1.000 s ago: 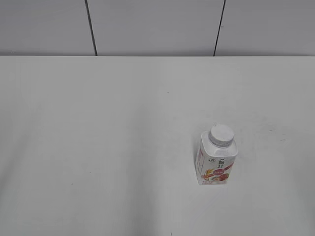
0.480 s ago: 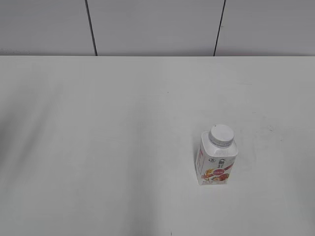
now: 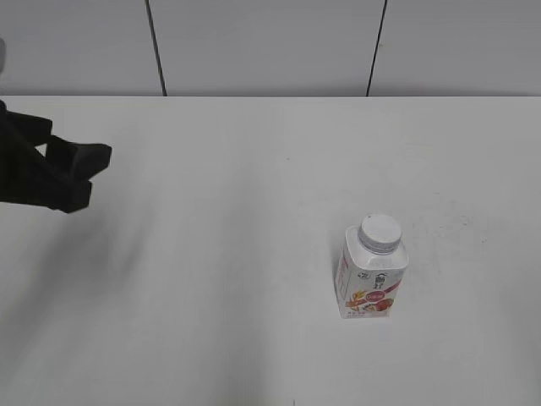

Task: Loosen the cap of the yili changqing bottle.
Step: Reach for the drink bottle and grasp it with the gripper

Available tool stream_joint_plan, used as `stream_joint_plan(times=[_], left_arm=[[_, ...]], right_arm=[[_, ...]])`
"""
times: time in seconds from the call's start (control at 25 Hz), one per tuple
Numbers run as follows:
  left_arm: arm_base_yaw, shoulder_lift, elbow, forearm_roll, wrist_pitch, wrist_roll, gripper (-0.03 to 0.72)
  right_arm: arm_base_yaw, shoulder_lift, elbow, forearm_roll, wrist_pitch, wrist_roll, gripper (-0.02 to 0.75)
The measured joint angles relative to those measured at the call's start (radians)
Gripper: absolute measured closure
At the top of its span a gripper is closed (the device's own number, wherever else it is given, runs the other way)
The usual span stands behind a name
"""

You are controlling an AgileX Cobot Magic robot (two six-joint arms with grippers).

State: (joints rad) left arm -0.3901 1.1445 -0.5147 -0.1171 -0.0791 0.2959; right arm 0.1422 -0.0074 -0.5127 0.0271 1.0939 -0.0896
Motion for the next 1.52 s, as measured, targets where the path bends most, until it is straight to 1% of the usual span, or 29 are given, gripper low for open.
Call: stream_joint_plan(times=[0.04, 0.08, 0.16, 0.24, 0.32, 0.4, 0.44, 0.56, 0.68, 0.8, 0.88, 0.96, 1.04, 1.16, 1.24, 1.4, 1.44, 1.52], left_arm=[[-0.010, 0.022, 0.011, 0.025, -0.023, -0.013, 0.215], [-0.014, 0.044, 0.020, 0.075, -0.045, -0.050, 0.215], [-0.015, 0.084, 0.029, 0.208, -0.100, -0.172, 0.216], [-0.015, 0.131, 0.035, 0.343, -0.189, -0.336, 0.216], [-0.014, 0.176, 0.039, 0.451, -0.278, -0.474, 0.217], [-0.013, 0.232, 0.040, 0.537, -0.371, -0.578, 0.217], [-0.013, 0.255, 0.040, 0.567, -0.405, -0.602, 0.217], [-0.012, 0.320, 0.040, 0.669, -0.484, -0.644, 0.217], [-0.007, 0.368, 0.040, 0.819, -0.604, -0.675, 0.217], [0.037, 0.423, 0.040, 1.020, -0.743, -0.725, 0.219], [0.080, 0.470, 0.040, 1.134, -0.833, -0.738, 0.222], [0.111, 0.521, 0.032, 1.231, -0.912, -0.757, 0.223], [0.127, 0.565, 0.009, 1.307, -0.957, -0.773, 0.224], [0.127, 0.633, -0.045, 1.374, -0.983, -0.816, 0.224], [0.116, 0.670, -0.087, 1.395, -0.986, -0.829, 0.206], [0.080, 0.724, -0.163, 1.415, -0.996, -0.835, 0.079], [0.070, 0.738, -0.180, 1.424, -0.997, -0.835, 0.060], [0.052, 0.778, -0.227, 1.441, -0.998, -0.835, 0.047]], right_arm=[[0.000, 0.000, 0.000, 0.000, 0.000, 0.000, 0.212], [0.000, 0.000, 0.000, 0.000, 0.000, 0.000, 0.212], [0.000, 0.000, 0.000, 0.000, 0.000, 0.000, 0.212], [0.000, 0.000, 0.000, 0.000, 0.000, 0.000, 0.212], [0.000, 0.000, 0.000, 0.000, 0.000, 0.000, 0.212], [0.000, 0.000, 0.000, 0.000, 0.000, 0.000, 0.212], [0.000, 0.000, 0.000, 0.000, 0.000, 0.000, 0.212], [0.000, 0.000, 0.000, 0.000, 0.000, 0.000, 0.212], [0.000, 0.000, 0.000, 0.000, 0.000, 0.000, 0.212], [0.000, 0.000, 0.000, 0.000, 0.000, 0.000, 0.212], [0.000, 0.000, 0.000, 0.000, 0.000, 0.000, 0.212], [0.000, 0.000, 0.000, 0.000, 0.000, 0.000, 0.212], [0.000, 0.000, 0.000, 0.000, 0.000, 0.000, 0.212], [0.000, 0.000, 0.000, 0.000, 0.000, 0.000, 0.212], [0.000, 0.000, 0.000, 0.000, 0.000, 0.000, 0.212], [0.000, 0.000, 0.000, 0.000, 0.000, 0.000, 0.212], [0.000, 0.000, 0.000, 0.000, 0.000, 0.000, 0.212], [0.000, 0.000, 0.000, 0.000, 0.000, 0.000, 0.212]])
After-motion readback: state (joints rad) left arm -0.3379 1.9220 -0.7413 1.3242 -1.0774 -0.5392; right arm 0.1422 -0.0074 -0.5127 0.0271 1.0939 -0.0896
